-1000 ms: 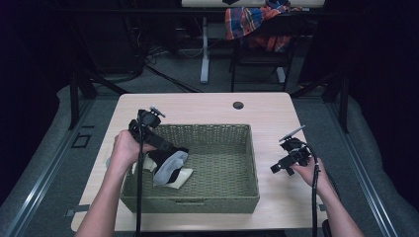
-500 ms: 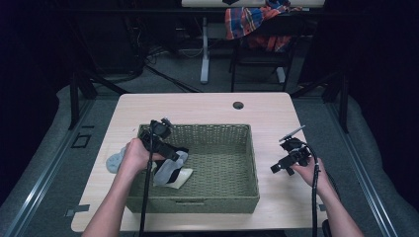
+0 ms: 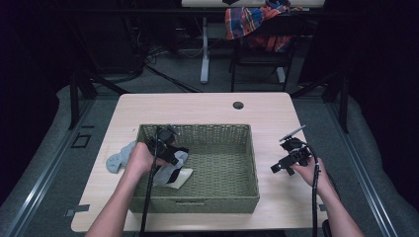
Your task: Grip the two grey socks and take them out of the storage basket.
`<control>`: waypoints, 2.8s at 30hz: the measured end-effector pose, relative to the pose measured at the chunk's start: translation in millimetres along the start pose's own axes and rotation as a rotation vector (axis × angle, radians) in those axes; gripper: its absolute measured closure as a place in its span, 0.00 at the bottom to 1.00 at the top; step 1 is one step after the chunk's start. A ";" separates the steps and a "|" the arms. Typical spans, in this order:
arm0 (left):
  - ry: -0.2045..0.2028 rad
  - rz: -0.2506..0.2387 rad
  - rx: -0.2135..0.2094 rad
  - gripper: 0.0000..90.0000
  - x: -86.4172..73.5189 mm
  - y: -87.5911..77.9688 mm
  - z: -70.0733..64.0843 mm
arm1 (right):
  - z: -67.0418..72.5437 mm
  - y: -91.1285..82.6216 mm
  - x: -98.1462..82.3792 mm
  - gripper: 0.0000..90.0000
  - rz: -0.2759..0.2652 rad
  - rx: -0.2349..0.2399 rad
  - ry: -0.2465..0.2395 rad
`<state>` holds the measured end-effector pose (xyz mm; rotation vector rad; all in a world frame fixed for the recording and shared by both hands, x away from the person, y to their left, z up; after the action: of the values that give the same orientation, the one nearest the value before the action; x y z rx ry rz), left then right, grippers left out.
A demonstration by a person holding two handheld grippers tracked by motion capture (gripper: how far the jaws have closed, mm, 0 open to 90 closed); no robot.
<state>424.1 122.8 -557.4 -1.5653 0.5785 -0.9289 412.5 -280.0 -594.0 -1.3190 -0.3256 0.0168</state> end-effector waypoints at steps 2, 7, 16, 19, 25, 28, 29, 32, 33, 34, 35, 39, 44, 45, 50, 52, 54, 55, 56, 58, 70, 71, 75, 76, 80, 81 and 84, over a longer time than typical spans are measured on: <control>0.002 0.015 0.009 0.59 -0.8 2.4 -0.3 | 0.2 -0.5 -0.1 0.14 0.004 0.004 -0.001; 0.030 0.059 0.026 0.79 -3.5 7.5 -1.8 | 0.3 -0.9 -0.2 0.14 0.007 0.003 -0.003; 0.059 0.043 0.040 0.95 -2.0 2.5 -5.6 | -0.8 -1.3 -0.3 0.14 0.003 -0.006 0.004; 0.056 0.028 0.039 0.95 -1.5 -2.6 -5.5 | -1.1 -1.4 -0.3 0.14 0.006 -0.008 0.002; 0.051 -0.010 0.059 0.95 -1.1 -18.9 -1.2 | -1.0 -1.7 -0.5 0.14 0.008 -0.006 -0.001; 0.044 -0.019 0.062 0.95 -2.7 -26.4 1.6 | 1.4 -1.0 -0.4 0.14 -0.002 0.010 0.007; 0.043 -0.026 0.064 0.95 -2.6 -28.4 2.3 | 1.9 -0.4 -0.1 0.14 -0.011 0.014 0.015; 0.041 -0.032 0.072 0.95 -2.2 -36.3 4.6 | 1.3 0.0 -0.1 0.14 -0.013 0.006 0.018; 0.041 -0.032 0.072 0.95 -2.2 -36.3 4.6 | 1.3 0.0 -0.1 0.14 -0.013 0.006 0.018; 0.044 -0.035 0.079 0.95 -1.4 -40.9 6.1 | 1.1 -0.9 -0.4 0.14 0.005 0.012 0.004; 0.044 -0.035 0.079 0.95 -1.4 -40.9 6.1 | 1.1 -0.9 -0.4 0.14 0.005 0.012 0.004; 0.050 -0.040 0.090 0.95 1.5 -51.2 9.1 | 1.0 -1.0 -0.4 0.14 0.005 0.011 0.005; 0.050 -0.048 0.101 0.95 5.0 -61.7 12.8 | -0.7 -1.7 -0.4 0.14 0.005 -0.005 -0.002; 0.049 -0.049 0.104 0.95 5.5 -63.5 13.6 | -0.7 -1.7 -0.4 0.14 0.005 -0.005 -0.002; 0.047 -0.056 0.119 0.95 7.8 -74.3 18.4 | -1.0 -1.8 -0.3 0.14 0.002 -0.006 0.001; 0.045 -0.059 0.128 0.96 8.8 -79.1 20.4 | -1.1 -1.9 -0.4 0.14 0.006 -0.004 -0.002; 0.045 -0.062 0.136 0.95 10.1 -85.9 23.3 | -1.0 -1.9 -0.3 0.14 0.002 -0.006 0.002; 0.045 -0.062 0.136 0.95 10.1 -85.9 23.3 | -1.0 -1.9 -0.3 0.14 0.002 -0.006 0.002; 0.043 -0.064 0.143 0.95 10.9 -90.9 25.3 | -1.1 -2.0 -0.3 0.14 0.002 -0.006 0.001; 0.043 -0.066 0.149 0.96 11.7 -94.9 27.2 | -1.0 -2.1 -0.3 0.14 0.002 -0.006 0.002; 0.017 -0.074 0.182 0.95 12.6 -115.6 43.0 | -1.0 -2.0 -0.1 0.14 0.001 -0.005 0.002; 0.017 -0.074 0.182 0.95 12.6 -115.6 43.0 | -1.0 -2.0 -0.1 0.14 0.001 -0.005 0.002; 0.001 -0.073 0.195 0.96 11.7 -123.4 50.5 | -1.2 -2.0 -0.2 0.14 0.001 -0.006 0.003; -0.003 -0.075 0.199 0.96 11.3 -125.6 52.3 | -1.2 -2.0 -0.1 0.14 0.003 -0.002 0.002; -0.024 -0.082 0.218 0.96 8.6 -136.0 62.2 | -1.4 -1.9 -0.3 0.14 0.006 -0.003 -0.001; -0.024 -0.082 0.218 0.96 8.6 -136.0 62.2 | -1.4 -1.9 -0.3 0.14 0.006 -0.003 -0.001; -0.042 -0.082 0.230 0.96 5.4 -141.5 69.4 | -1.4 -2.0 -0.3 0.14 0.006 -0.003 -0.001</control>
<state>465.7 188.3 -420.1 -1.4062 0.3660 -0.9854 412.2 -281.8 -592.5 -1.3228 -0.3225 0.0216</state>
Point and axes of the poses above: each handheld gripper's, and its own axes: y roughly forward along the jaws, x roughly out of its top, z roughly to its left, the point moved 7 cm from there along y, roughly forward along the jaws, and after that the axes turned 13 degrees about y, right-handed, at the moved point
